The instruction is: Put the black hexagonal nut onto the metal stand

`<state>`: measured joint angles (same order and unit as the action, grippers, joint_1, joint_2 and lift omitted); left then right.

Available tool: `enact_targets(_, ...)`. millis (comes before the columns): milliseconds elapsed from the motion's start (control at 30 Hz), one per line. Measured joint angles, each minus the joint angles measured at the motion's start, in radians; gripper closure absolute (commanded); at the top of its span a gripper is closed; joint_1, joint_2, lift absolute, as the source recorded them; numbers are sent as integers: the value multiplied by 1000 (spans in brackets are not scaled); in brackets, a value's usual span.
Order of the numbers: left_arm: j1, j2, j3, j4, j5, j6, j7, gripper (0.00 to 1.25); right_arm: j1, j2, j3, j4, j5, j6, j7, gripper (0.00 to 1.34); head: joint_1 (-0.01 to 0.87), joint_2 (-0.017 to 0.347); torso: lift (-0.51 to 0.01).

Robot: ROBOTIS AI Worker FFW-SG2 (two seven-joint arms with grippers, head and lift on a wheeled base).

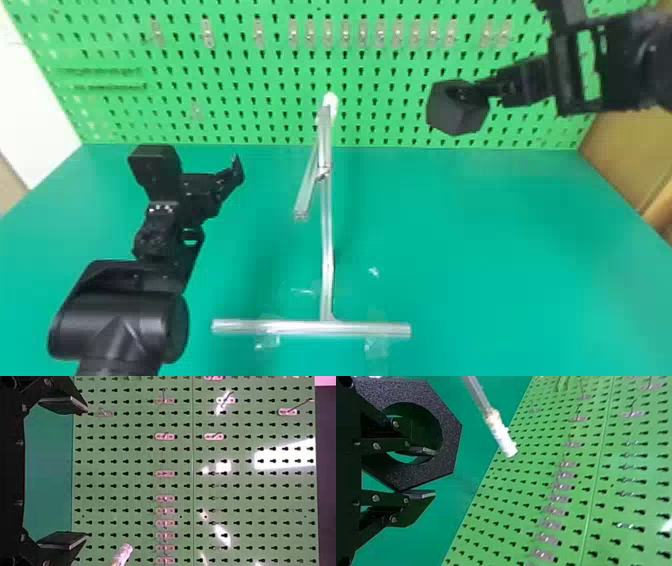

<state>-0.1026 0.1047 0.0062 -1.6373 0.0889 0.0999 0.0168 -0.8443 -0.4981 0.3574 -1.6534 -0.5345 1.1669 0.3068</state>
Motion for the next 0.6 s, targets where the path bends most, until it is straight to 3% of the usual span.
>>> enact_targets(267,0,1,-1,-7,-8,12,0,156,-148,-28,154,79,-153,-46,-26,1141,693,81,-1)
enact_targets(600,-5,1,-8,-9,-14,26,-1,156,-275,-16,288,124,-231,-80,-30,1141,693,81,-1)
